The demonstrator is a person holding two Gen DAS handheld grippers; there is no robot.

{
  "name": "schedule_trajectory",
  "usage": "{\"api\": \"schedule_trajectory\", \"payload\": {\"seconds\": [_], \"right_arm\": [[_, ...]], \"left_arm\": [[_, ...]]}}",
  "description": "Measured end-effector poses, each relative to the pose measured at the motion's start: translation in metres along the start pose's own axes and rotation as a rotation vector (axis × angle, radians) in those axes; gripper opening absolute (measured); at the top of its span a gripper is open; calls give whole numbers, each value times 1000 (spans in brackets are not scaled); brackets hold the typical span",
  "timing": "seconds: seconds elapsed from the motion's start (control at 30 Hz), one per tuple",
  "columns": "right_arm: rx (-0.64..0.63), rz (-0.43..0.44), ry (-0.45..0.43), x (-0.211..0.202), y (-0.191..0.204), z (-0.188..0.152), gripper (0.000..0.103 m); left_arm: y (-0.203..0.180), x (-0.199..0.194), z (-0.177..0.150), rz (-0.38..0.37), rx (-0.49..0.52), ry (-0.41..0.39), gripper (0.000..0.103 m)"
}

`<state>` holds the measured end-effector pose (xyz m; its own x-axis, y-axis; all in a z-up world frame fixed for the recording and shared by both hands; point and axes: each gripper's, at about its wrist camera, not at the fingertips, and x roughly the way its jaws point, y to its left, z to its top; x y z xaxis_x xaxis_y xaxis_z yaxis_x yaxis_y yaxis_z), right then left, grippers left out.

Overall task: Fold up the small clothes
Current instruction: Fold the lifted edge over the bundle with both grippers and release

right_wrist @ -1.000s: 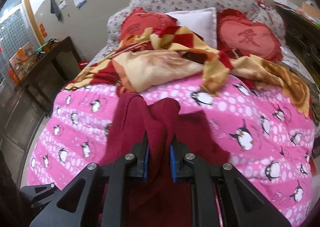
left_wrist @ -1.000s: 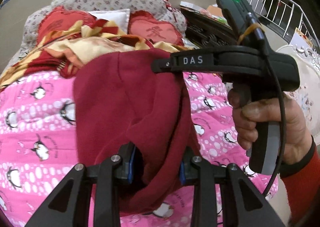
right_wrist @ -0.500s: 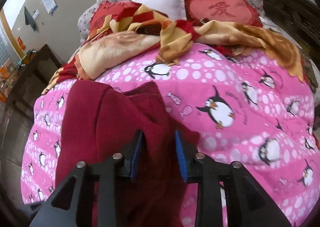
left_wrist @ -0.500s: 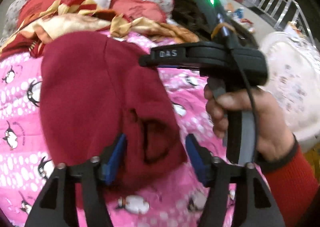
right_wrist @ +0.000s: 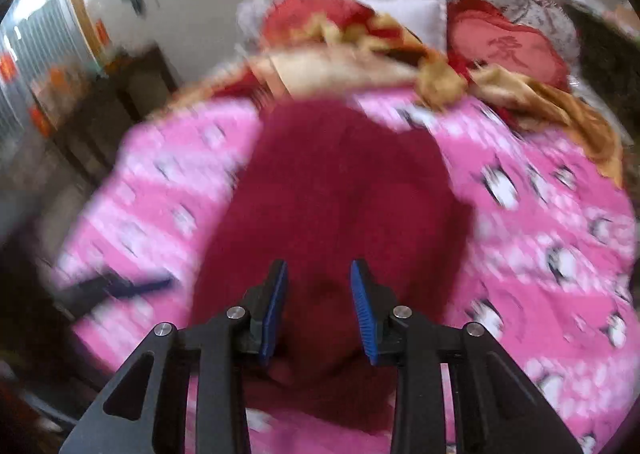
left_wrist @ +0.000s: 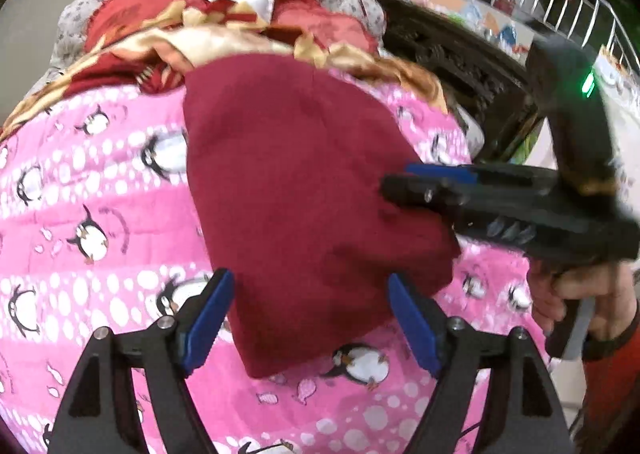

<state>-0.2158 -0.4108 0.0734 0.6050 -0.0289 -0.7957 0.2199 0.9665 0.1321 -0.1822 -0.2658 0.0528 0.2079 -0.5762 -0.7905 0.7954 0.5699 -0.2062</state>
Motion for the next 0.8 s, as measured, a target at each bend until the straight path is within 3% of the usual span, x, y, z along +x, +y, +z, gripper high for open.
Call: {"api": "schedule_trajectory", "payload": {"seconds": [0.03, 0.17, 0.33, 0.53, 0.67, 0.7, 0.77, 0.8], "right_arm": [[-1, -46, 16, 9, -7, -12, 48], [180, 57, -30, 1, -41, -34, 47], [273, 70, -97, -35, -53, -45, 47], [263, 202, -135, -57, -29, -48, 48], [261, 290, -101, -42, -19, -48, 59], [262, 281, -68, -33, -17, -50, 56], [238, 240, -43, -25, -15, -57, 23], [220, 222, -41, -25, -14, -62, 23]], "left_arm": [[-1, 7, -2, 7, 14, 18, 82], [-6, 11, -14, 44, 57, 31, 82], [0, 9, -19, 46, 39, 37, 82], [3, 14, -23, 51, 34, 49, 82], [2, 16, -24, 57, 28, 60, 82], [2, 14, -23, 57, 25, 59, 82], [2, 5, -24, 55, 24, 39, 82], [2, -1, -23, 51, 27, 23, 82]]}}
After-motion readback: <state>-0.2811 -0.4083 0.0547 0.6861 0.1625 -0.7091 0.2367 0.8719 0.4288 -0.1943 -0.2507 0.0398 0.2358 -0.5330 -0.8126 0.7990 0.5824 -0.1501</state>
